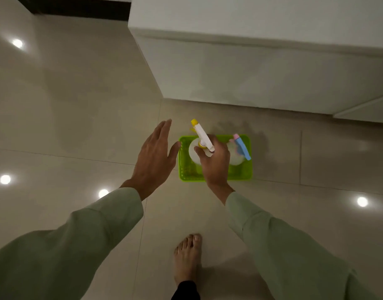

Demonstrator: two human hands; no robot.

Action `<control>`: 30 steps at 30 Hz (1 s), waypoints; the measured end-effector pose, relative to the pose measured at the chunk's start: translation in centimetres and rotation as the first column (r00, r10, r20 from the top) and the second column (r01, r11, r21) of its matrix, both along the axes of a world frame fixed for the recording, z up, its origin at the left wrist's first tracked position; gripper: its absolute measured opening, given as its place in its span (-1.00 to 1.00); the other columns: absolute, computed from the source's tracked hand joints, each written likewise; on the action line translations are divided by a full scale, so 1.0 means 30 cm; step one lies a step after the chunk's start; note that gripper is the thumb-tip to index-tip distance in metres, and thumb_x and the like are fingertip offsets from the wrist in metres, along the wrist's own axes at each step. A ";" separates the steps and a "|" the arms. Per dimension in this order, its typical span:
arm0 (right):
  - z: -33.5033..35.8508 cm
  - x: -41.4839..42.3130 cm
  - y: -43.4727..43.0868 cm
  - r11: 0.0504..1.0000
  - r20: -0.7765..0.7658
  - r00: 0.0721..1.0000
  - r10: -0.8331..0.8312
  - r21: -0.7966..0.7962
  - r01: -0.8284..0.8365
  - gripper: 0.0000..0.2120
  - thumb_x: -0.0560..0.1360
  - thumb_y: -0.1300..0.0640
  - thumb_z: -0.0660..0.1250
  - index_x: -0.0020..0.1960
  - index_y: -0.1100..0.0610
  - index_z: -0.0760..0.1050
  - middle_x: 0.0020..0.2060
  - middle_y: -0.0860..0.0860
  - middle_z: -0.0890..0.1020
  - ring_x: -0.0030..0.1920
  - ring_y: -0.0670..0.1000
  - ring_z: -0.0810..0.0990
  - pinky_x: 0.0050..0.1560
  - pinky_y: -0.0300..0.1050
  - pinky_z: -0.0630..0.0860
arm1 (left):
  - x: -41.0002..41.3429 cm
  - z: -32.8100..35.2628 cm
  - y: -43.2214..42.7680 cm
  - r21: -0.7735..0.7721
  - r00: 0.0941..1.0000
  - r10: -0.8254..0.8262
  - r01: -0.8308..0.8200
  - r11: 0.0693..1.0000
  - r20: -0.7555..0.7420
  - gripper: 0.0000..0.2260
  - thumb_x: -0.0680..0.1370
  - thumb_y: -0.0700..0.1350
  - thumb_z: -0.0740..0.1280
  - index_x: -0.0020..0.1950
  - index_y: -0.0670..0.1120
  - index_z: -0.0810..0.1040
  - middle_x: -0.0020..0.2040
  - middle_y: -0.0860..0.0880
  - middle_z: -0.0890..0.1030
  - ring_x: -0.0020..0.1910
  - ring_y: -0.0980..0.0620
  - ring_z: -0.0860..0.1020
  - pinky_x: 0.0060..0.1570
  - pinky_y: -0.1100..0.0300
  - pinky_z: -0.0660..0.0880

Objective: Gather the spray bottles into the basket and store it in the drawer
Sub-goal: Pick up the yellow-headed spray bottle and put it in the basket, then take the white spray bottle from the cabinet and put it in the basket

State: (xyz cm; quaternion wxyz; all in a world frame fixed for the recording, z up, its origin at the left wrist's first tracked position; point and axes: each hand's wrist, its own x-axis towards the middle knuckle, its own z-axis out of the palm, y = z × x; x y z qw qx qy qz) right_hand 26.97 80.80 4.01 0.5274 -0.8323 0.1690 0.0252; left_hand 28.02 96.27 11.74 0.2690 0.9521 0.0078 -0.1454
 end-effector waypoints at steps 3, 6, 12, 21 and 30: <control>-0.147 -0.012 0.041 0.999 -0.009 1.000 0.022 -0.039 -0.023 -0.81 0.44 0.22 0.50 0.03 0.20 0.59 -0.10 0.10 0.67 0.01 0.21 0.57 0.01 0.02 0.45 | -0.006 -0.126 0.022 0.007 1.000 -0.006 0.006 1.000 -0.004 -0.44 0.66 0.03 0.18 0.60 -0.10 0.10 0.60 -0.10 0.22 0.57 -0.06 0.23 0.47 0.07 0.22; -0.265 -0.042 0.062 0.997 -0.017 0.999 0.034 -0.067 -0.035 -0.78 0.47 0.19 0.49 0.09 0.20 0.60 -0.06 0.08 0.67 0.04 0.19 0.57 0.01 -0.12 0.38 | -0.022 -0.226 0.038 0.016 1.000 -0.008 0.009 1.000 -0.017 -0.44 0.66 0.01 0.19 0.60 -0.10 0.10 0.60 -0.09 0.21 0.56 -0.06 0.24 0.44 0.12 0.20; -0.295 -0.096 0.043 0.992 -0.061 0.993 0.098 -0.067 -0.102 -0.48 0.43 0.20 0.52 0.35 0.18 0.49 0.21 0.11 0.63 0.23 0.17 0.54 0.23 0.06 0.47 | -0.072 -0.247 0.042 0.002 0.997 -0.006 0.006 1.000 -0.076 -0.42 0.66 0.04 0.17 0.61 -0.09 0.04 0.61 -0.12 0.18 0.57 -0.09 0.21 0.49 -0.01 0.22; 0.243 -0.041 -0.105 0.985 -0.063 0.983 0.170 -0.029 -0.172 -0.34 0.42 -0.08 0.53 0.45 -0.08 0.36 0.34 -0.07 0.52 0.33 -0.24 0.42 0.33 0.09 0.47 | 0.000 0.230 -0.032 -0.104 1.000 0.022 -0.022 0.994 0.001 -0.43 0.66 0.05 0.16 0.62 -0.05 0.04 0.63 -0.06 0.12 0.60 -0.02 0.14 0.53 0.04 0.19; 1.003 0.189 -0.172 0.988 0.166 0.975 0.147 -0.071 -0.137 -0.49 0.51 -0.17 0.37 0.43 -0.19 0.36 0.34 -0.22 0.49 0.36 -0.12 0.46 0.29 0.01 0.50 | 0.185 0.892 -0.042 -0.162 0.968 0.024 0.017 0.987 0.250 -0.43 0.66 0.04 0.17 0.62 0.01 0.03 0.64 0.01 0.10 0.60 0.06 0.12 0.51 0.17 0.12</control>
